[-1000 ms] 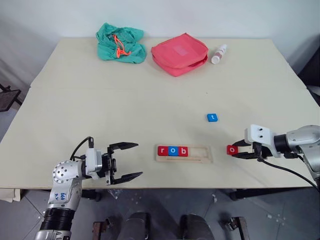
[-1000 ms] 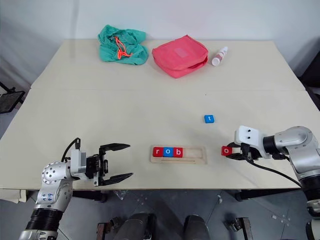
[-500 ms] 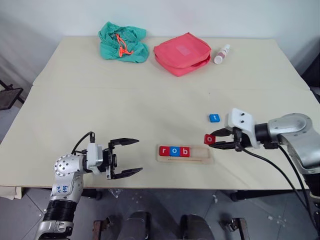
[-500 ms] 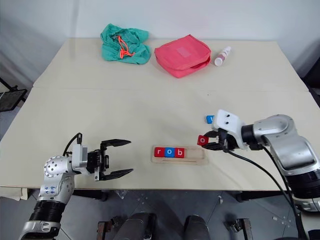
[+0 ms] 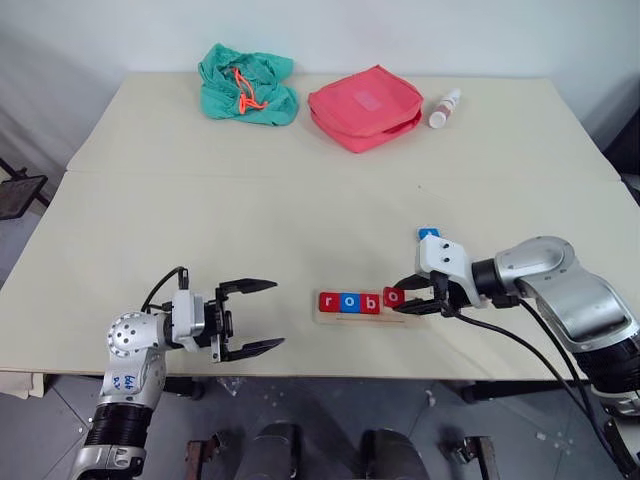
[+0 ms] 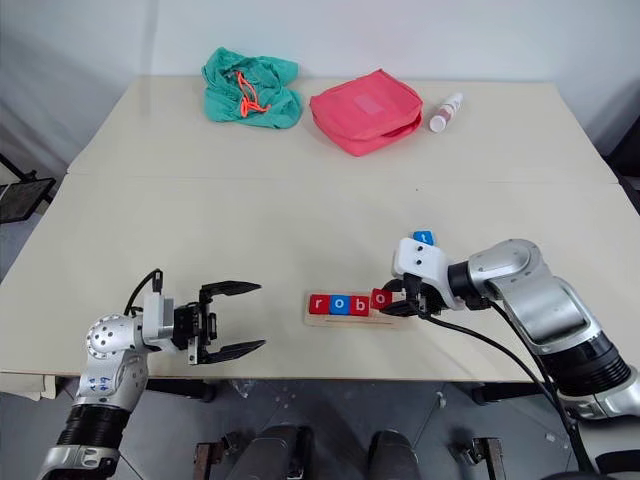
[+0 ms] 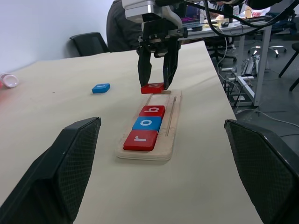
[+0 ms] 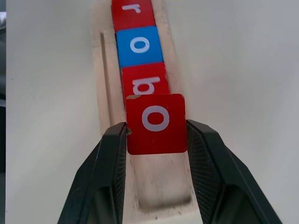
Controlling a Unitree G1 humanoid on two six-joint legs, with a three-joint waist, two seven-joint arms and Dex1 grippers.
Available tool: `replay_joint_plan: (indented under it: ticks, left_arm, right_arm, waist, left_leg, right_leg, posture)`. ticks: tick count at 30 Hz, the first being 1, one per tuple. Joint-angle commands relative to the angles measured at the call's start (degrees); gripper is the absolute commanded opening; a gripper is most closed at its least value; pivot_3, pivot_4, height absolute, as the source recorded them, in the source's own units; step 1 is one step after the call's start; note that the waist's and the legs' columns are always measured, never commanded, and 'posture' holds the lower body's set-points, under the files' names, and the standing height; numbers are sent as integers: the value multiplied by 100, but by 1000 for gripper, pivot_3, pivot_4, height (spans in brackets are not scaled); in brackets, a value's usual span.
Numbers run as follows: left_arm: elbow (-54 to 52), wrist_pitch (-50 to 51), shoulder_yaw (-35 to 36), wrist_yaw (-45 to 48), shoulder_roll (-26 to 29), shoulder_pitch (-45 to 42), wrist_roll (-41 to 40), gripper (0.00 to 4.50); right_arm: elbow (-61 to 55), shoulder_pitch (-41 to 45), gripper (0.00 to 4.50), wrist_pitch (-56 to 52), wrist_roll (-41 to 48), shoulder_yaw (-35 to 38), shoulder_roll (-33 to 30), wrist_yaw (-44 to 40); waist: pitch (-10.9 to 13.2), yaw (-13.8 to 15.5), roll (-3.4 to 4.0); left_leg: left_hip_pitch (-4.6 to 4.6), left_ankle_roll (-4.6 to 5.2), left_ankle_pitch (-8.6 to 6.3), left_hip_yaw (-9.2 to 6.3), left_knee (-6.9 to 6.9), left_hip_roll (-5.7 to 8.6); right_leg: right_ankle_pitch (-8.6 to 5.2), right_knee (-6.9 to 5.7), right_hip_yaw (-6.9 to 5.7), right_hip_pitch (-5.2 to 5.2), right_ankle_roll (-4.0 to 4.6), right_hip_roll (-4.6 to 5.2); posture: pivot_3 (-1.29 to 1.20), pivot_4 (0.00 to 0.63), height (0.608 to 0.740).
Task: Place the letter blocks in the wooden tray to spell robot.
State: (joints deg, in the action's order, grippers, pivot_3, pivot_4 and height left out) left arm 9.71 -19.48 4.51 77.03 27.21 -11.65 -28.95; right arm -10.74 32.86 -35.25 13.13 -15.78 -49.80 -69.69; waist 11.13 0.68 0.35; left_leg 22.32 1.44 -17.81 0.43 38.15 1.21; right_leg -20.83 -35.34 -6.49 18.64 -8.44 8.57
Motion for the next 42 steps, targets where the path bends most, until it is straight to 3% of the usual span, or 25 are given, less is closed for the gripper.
replay_joint_plan:
  ticks: [1,8,17,24,28,32,42]
  left_arm:
    - [-219,-76,97,-75,53,75,-37,4500]
    - [-192,-106,81,-118,46,59,-27,4500]
    - [-20,-138,51,-89,18,-86,-12,4500]
    - [228,-181,6,-24,-38,-324,15,4500]
    - [402,-219,-42,52,-85,-487,31,4500]
    - [484,-238,-53,98,-110,-571,32,4500]
    - [243,-177,29,92,-22,-353,-13,4500]
  right_arm:
    - [45,93,1447,128,-75,-42,44,-48]
    - [232,120,1447,293,-251,-179,114,-83]
    - [-171,97,4460,-10,-98,118,48,15]
    - [-571,-260,4460,-334,215,672,-144,194]
    - [-642,-937,4460,-97,266,1132,-229,412]
    - [-582,-1147,3556,-83,317,1228,-132,582]
    - [-283,-1036,42,62,191,833,65,721]
  waist:
    - [0,3,0]
    - [0,-5,0]
    - [0,2,0]
    - [0,19,0]
    - [0,79,-1]
    - [0,58,-1]
    - [0,52,-1]
  left_leg:
    - [0,0,0,0,0,0]
    - [0,0,0,0,0,0]
    - [0,0,0,0,0,0]
    - [0,0,0,-1,0,0]
    - [0,0,0,-3,1,2]
    - [0,0,0,4,0,1]
    - [-2,0,0,6,-1,-1]
  right_leg:
    - [0,0,0,0,0,0]
    - [0,-1,0,1,0,0]
    - [0,-3,-1,1,0,0]
    - [0,-3,-1,1,0,0]
    - [0,-5,-4,0,0,0]
    - [0,-4,-4,0,0,1]
    - [0,-4,-3,1,0,0]
  posture:
    - [0,150,740]
    - [0,150,740]
    - [0,150,740]
    - [0,150,740]
    - [0,150,740]
    - [0,150,740]
    - [0,150,740]
